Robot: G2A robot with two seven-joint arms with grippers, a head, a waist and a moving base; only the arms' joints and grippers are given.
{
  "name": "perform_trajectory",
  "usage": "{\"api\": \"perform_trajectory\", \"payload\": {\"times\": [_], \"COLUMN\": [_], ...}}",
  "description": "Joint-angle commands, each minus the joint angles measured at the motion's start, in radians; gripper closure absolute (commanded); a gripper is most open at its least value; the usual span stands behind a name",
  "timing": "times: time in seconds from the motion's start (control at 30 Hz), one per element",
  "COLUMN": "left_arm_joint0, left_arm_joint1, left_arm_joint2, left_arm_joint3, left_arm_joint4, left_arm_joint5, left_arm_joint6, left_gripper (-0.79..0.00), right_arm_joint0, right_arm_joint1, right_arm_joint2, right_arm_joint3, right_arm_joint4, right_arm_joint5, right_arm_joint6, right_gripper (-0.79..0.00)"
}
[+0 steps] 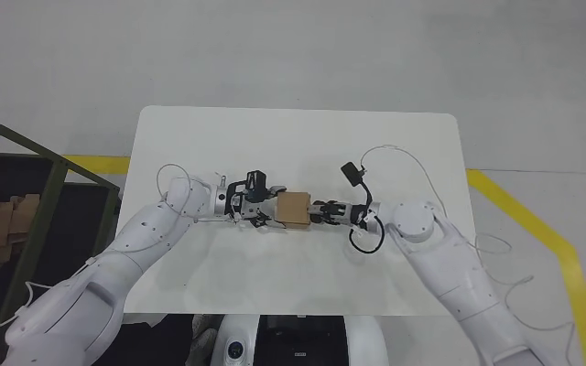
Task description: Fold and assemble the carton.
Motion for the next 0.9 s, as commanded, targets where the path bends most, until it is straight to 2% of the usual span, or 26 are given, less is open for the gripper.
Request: {"api": "perform_trajectory", "payload": {"times": [0.0,0.13,0.27,0.3,0.5,0.63,0.67,0.77,0.87], "left_arm_joint0": [0.000,0.002,0.002,0.001,0.001,0.001,0.001,0.000,0.000], "left_arm_joint1": [0.000,0.000,-0.001,-0.001,-0.002,-0.002,-0.002,-0.002,-0.003], "left_arm_joint2": [-0.001,-0.001,0.000,0.000,0.001,0.000,0.000,0.000,0.000], "left_arm_joint3": [0.000,0.001,0.000,0.000,0.001,0.003,0.004,0.007,0.010], "left_arm_joint4": [-0.001,-0.003,-0.003,-0.003,-0.005,-0.006,-0.005,-0.005,-0.006], "left_arm_joint5": [0.001,-0.001,-0.001,-0.001,-0.001,0.001,0.001,-0.001,0.000], "left_arm_joint6": [0.000,0.000,-0.004,-0.004,-0.005,-0.004,-0.003,-0.003,-0.001], "left_gripper": [-0.597,-0.597,-0.597,-0.594,-0.603,-0.597,-0.603,-0.603,-0.600], "right_arm_joint0": [0.005,0.003,-0.020,-0.028,-0.061,-0.062,-0.062,-0.058,-0.051], "right_arm_joint1": [-0.002,-0.001,0.007,0.009,0.020,0.019,0.019,0.017,0.015], "right_arm_joint2": [-0.006,-0.001,0.024,0.032,0.069,0.070,0.070,0.069,0.063], "right_arm_joint3": [0.001,-0.002,-0.025,-0.033,-0.053,-0.038,-0.033,-0.015,-0.003], "right_arm_joint4": [-0.002,-0.003,-0.005,-0.002,0.016,0.039,0.043,0.048,0.051], "right_arm_joint5": [0.003,0.000,-0.005,-0.010,-0.029,-0.045,-0.051,-0.057,-0.060], "right_arm_joint6": [-0.001,-0.007,-0.013,-0.014,-0.004,0.004,0.002,-0.006,-0.011], "right_gripper": [-0.046,-0.111,-0.237,-0.246,-0.197,-0.191,-0.169,-0.034,0.000]}}
